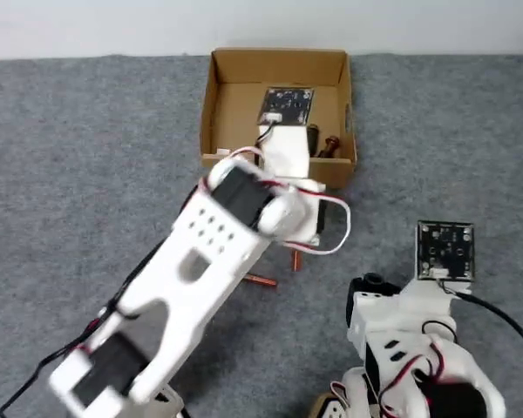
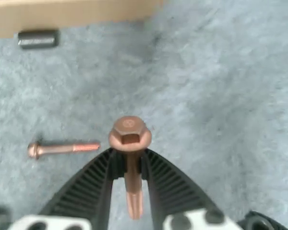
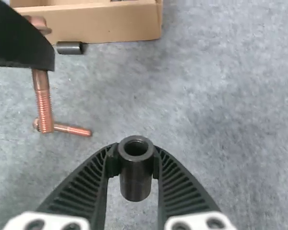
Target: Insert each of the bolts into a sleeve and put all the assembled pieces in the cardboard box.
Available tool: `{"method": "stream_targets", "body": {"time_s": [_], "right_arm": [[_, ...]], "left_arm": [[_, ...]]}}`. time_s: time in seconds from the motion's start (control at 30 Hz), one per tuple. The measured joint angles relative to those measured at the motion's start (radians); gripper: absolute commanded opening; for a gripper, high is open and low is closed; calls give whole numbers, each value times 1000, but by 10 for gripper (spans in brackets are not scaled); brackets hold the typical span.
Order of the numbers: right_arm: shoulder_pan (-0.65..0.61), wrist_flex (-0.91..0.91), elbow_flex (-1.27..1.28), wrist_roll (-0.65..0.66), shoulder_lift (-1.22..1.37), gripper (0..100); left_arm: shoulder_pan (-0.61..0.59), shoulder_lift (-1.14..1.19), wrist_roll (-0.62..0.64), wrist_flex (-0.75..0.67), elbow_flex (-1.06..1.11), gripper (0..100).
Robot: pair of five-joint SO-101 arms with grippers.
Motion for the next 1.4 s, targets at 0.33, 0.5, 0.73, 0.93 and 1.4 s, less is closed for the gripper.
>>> {"method": "stream_targets", "body": {"time_s": [0.33,0.5,0.73,0.93,1.4], "right_arm": [[-49,-17,15,0,-3,8],[-144,-112,103,0,-2,8],[-305,-311,204,0,-2,8],[-462,-462,253,0,5,8],[-574,-628,258,206,5,8]], "left_arm": [[-20,-488,-48,-367,508,3],[-21,-710,-75,-517,689,4],[-21,-964,-138,-686,870,4],[-21,-1129,-138,-746,970,4],[-104,-1378,-138,-749,1122,4]]}}
